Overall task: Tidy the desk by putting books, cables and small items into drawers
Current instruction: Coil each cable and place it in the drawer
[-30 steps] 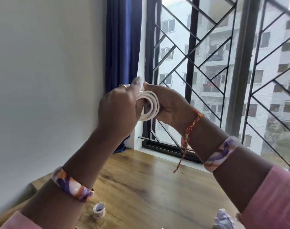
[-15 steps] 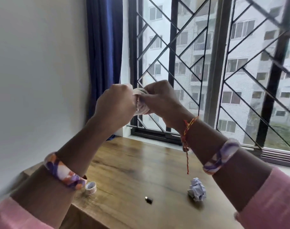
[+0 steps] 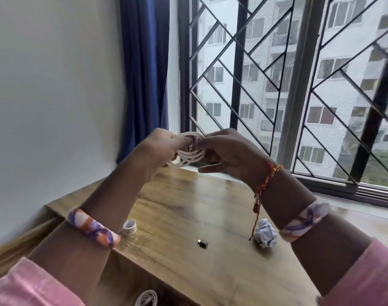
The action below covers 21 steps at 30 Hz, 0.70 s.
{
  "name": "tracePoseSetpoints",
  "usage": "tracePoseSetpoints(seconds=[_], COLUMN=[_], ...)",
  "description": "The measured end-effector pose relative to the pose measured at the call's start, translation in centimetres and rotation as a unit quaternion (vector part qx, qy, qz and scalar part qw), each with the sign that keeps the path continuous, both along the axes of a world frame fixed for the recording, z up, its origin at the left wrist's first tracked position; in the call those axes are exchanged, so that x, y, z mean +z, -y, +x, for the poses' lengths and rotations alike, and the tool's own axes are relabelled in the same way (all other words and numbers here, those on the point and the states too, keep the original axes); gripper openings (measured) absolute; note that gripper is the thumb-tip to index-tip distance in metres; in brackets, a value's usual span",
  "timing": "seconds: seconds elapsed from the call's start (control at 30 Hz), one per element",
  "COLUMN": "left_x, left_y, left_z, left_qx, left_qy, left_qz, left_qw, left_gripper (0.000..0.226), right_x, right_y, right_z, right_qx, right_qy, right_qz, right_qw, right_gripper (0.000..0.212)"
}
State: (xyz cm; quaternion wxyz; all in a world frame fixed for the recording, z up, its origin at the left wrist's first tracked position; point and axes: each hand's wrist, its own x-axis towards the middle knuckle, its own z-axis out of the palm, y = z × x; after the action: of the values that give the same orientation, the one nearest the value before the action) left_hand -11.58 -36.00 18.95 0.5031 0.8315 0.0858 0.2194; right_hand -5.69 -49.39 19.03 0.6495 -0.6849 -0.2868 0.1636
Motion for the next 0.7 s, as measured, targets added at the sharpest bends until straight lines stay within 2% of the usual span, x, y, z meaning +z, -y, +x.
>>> tracePoseSetpoints(seconds=[0.1,0.17,0.23,0.3,0.4,0.5,0.57,0.63,0.7], left_x=[-0.5,-0.6,-0.5,-0.6,-0.9,-1.2,-1.1,-1.0,-1.3], left_y=[-0.6,-0.8,-1.2,-1.5,-2.0,-2.4,-2.5,-2.3,-1.7], left_z=[0.3,0.3,0.4,0.6,1.5,2.1,2.3,2.7,3.1], left_qx=[-0.032,-0.080,-0.163,-0.203,-0.176,-0.164,-0.162,-0.089,0.011], left_qy=[-0.011,-0.013,-0.022,-0.021,-0.013,0.010,0.034,0.060,0.097], left_qz=[-0.048,-0.119,-0.206,-0.276,-0.343,-0.369,-0.322,-0.188,-0.033], left_qw=[0.998,0.990,0.965,0.939,0.923,0.915,0.932,0.976,0.995], left_gripper=[0.035,0.027,0.028,0.031,0.037,0.045,0.043,0.041,0.038], right_x=[-0.7,-0.8,-0.9,-1.0,-1.2,-1.3,-1.2,-1.0,-1.1], right_y=[0.1,0.0,-0.2,-0.6,-1.8,-3.0,-3.5,-3.3,-2.8], right_z=[0.7,1.3,1.9,2.2,2.9,3.4,3.4,3.0,2.6], right_qx=[0.038,0.073,0.105,0.117,0.083,0.025,0.027,0.056,0.052], right_qy=[-0.060,-0.112,-0.167,-0.188,-0.135,-0.050,-0.053,-0.079,-0.055], right_qz=[0.006,0.017,0.039,0.065,0.063,0.028,0.049,0.090,0.105], right_qw=[0.997,0.991,0.980,0.973,0.985,0.998,0.997,0.991,0.992], right_gripper=[0.007,0.006,0.012,0.010,0.007,0.006,0.007,0.019,0.034])
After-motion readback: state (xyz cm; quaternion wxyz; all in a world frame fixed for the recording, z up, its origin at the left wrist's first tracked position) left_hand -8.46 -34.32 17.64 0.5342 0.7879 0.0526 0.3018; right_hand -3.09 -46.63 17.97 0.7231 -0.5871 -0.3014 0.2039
